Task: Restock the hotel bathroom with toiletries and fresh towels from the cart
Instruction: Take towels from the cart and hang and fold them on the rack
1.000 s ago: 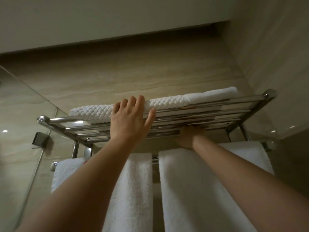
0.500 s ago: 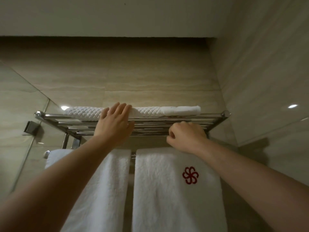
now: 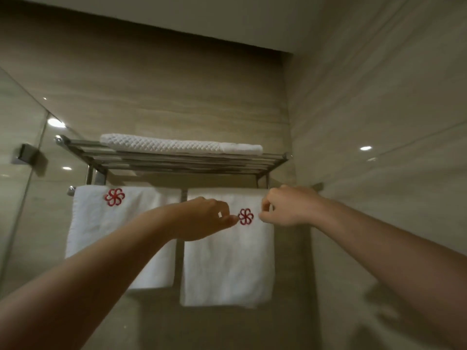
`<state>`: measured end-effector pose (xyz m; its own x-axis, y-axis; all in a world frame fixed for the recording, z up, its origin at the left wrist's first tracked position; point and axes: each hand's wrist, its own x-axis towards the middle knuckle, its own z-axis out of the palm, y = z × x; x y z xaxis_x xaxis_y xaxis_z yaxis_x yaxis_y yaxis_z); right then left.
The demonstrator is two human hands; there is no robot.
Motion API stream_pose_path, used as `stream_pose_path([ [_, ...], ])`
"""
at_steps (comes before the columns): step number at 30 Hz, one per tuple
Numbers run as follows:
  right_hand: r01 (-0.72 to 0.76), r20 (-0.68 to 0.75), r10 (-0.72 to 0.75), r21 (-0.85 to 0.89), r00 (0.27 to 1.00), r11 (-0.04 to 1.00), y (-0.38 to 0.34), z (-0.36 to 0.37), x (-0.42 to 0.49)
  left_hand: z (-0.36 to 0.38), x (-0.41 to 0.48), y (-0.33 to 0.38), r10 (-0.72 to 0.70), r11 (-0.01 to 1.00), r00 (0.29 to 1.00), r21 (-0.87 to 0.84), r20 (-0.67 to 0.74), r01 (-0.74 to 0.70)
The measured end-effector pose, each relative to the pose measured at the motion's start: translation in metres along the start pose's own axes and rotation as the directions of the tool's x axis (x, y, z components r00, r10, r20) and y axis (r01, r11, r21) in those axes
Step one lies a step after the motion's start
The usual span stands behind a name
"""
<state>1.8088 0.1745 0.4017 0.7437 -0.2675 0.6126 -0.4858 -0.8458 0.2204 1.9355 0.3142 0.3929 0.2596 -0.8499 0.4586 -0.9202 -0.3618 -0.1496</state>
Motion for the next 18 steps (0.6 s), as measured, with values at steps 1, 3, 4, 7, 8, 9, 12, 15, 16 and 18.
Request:
stream_pose_path([
  [1, -0.011, 0.036, 0.012, -0.012, 0.999, 1.000, 0.000, -0.003, -0.018, 0.003, -0.010, 0.009, 0.020, 1.000, 1.000, -0.023, 0.022, -0.019],
  [3, -0.035, 0.106, 0.037, -0.022, 0.994, 0.999, 0.000, -0.008, -0.055, 0.012, -0.029, 0.028, 0.072, 0.996, 0.996, -0.057, 0.061, -0.068],
  [4, -0.052, 0.135, 0.055, -0.029, 0.989, 0.998, 0.001, -0.012, -0.075, 0.016, -0.038, 0.039, 0.113, 0.992, 0.991, -0.063, 0.074, -0.109],
  [7, -0.100, 0.200, 0.111, -0.063, 0.973, 0.993, 0.006, -0.027, -0.137, 0.025, -0.064, 0.077, 0.254, 0.965, 0.962, -0.100, 0.099, -0.244],
  [8, -0.117, 0.222, 0.132, -0.079, 0.966, 0.990, 0.009, -0.033, -0.158, 0.026, -0.071, 0.090, 0.288, 0.955, 0.953, -0.109, 0.098, -0.277],
  [9, -0.134, 0.237, 0.153, -0.093, 0.959, 0.987, 0.011, -0.039, -0.178, 0.026, -0.077, 0.102, 0.314, 0.946, 0.945, -0.113, 0.095, -0.303],
  [12, -0.198, 0.276, 0.224, -0.116, 0.935, 0.973, 0.024, -0.053, -0.239, 0.024, -0.093, 0.141, 0.412, 0.904, 0.907, -0.159, 0.083, -0.396],
  [15, -0.294, 0.328, 0.313, -0.107, 0.891, 0.950, 0.034, -0.063, -0.297, 0.023, -0.111, 0.182, 0.507, 0.845, 0.858, -0.240, 0.077, -0.478],
  [16, -0.327, 0.352, 0.345, -0.112, 0.870, 0.938, 0.038, -0.067, -0.319, 0.024, -0.119, 0.199, 0.537, 0.826, 0.838, -0.258, 0.094, -0.501],
  [18, -0.385, 0.382, 0.407, -0.137, 0.829, 0.913, 0.044, -0.077, -0.363, 0.026, -0.137, 0.234, 0.599, 0.786, 0.791, -0.277, 0.122, -0.553],
])
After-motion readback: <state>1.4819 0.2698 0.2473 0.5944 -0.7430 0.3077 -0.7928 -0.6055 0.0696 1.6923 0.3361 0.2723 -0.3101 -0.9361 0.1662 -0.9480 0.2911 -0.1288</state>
